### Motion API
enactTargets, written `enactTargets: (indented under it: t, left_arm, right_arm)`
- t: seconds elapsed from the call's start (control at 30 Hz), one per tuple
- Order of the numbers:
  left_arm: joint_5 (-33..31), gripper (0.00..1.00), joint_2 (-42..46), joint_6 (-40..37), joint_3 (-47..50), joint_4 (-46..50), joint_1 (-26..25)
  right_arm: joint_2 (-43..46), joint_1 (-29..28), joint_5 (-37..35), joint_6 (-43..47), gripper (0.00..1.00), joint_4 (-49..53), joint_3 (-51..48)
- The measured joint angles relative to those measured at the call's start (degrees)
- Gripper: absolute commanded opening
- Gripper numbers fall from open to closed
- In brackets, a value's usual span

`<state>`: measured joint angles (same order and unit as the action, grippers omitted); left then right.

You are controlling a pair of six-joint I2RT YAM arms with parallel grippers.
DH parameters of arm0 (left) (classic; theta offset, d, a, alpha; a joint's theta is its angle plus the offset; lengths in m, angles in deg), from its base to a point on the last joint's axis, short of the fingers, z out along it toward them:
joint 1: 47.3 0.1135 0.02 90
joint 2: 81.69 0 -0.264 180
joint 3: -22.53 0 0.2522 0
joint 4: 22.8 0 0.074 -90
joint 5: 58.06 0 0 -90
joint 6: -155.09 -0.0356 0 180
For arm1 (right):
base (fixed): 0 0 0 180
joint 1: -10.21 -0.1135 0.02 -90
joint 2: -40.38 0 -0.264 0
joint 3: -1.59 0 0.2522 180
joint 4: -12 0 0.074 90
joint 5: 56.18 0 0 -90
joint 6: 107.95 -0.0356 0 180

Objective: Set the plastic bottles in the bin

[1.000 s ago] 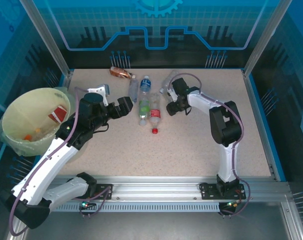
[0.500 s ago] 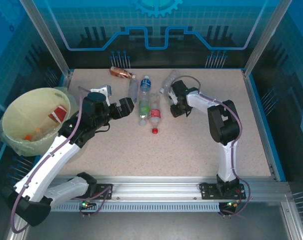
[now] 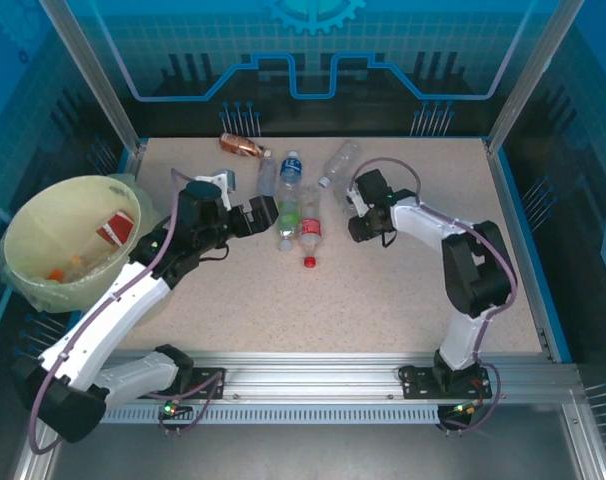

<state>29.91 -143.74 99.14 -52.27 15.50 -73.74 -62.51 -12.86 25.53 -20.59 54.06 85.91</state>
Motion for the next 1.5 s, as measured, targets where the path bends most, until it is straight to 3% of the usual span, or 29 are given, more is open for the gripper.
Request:
enactTargets:
  t: [0.27, 0.5, 0.7, 1.03, 1.17, 1.33, 1.5]
  left_arm:
    - [7.85, 0.99, -5.77, 4.76, 3.89, -8.57, -0.11]
    - [12.28, 0.94, -11.13, 6.62, 3.93, -15.10, -2.64]
    - [12.37, 0.99, -13.86, 6.56, 3.93, -20.17, -6.25]
    - [6.73, 0.94, -18.25, 7.41, 2.99, -19.19, -7.93]
    - [6.34, 0.87, -18.29, 8.17, 2.80, -19.45, -8.02]
    - [6.40, 0.66, -19.89, 9.14, 1.01, -19.26, -8.04]
    - [6.84, 0.56, -20.52, 9.57, 0.61, -18.95, -8.13]
  right_arm:
    - [15.74, -4.68, 0.68, -3.45, 0.36, -5.53, -12.92]
    - [25.94, -8.35, 7.85, -6.71, 0.35, -8.07, -19.04]
    - [29.73, -10.78, 14.73, -8.81, 0.36, -9.46, -22.01]
    - [31.06, -13.70, 21.46, -11.13, 0.37, -12.37, -22.16]
    - [31.06, -14.23, 22.64, -11.54, 0.38, -12.94, -22.16]
    - [31.01, -15.58, 23.82, -11.45, 0.40, -13.38, -22.14]
    - [30.12, -16.00, 23.82, -10.56, 0.64, -13.35, -22.14]
